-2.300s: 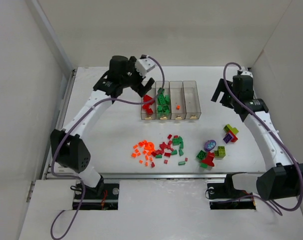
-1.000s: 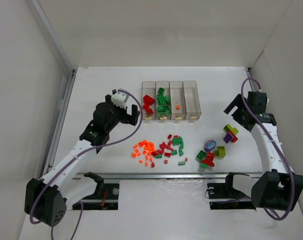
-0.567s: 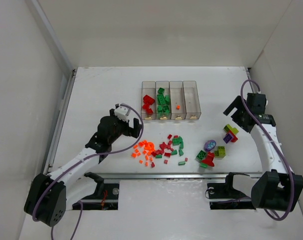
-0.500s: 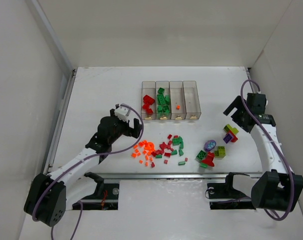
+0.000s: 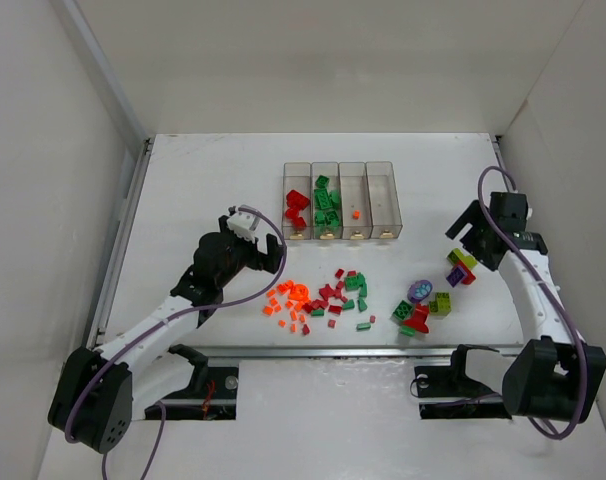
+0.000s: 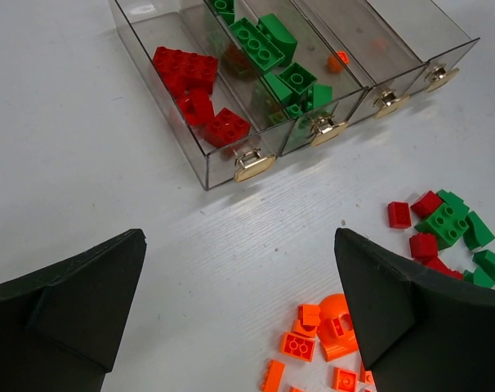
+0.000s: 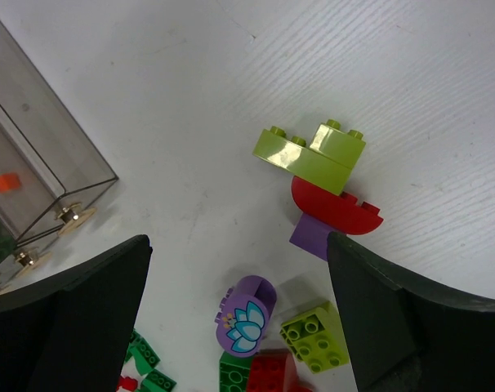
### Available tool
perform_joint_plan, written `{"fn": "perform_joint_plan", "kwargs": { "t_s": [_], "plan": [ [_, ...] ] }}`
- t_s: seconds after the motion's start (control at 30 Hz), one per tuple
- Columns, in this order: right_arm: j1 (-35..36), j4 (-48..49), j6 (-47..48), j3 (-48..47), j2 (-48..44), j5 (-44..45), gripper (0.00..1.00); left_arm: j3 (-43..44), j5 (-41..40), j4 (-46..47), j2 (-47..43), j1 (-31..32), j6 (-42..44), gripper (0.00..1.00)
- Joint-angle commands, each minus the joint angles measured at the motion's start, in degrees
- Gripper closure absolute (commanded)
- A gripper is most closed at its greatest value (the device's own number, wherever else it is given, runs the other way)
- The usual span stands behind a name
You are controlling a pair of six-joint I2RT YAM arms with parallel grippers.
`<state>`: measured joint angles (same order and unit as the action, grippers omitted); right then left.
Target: Sort the legos into containers by color
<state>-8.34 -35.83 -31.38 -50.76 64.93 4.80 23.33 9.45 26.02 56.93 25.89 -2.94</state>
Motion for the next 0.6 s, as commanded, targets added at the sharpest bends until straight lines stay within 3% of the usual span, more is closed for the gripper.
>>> {"fn": "perform_joint_plan", "kwargs": {
  "t_s": [0.0,0.57],
  "plan": [
    [-0.45,0.59,-0.53,0.05,0.81,1.62,0.07,0.05,-0.22,3.42,-1.03,0.21,-0.93,0.0],
    [-0.45,1.12,-1.58,2.77,5.64,1.62,0.07,0.05,-0.22,3.95,-1.03,0.21,-0.93,0.0]
  ]
}}
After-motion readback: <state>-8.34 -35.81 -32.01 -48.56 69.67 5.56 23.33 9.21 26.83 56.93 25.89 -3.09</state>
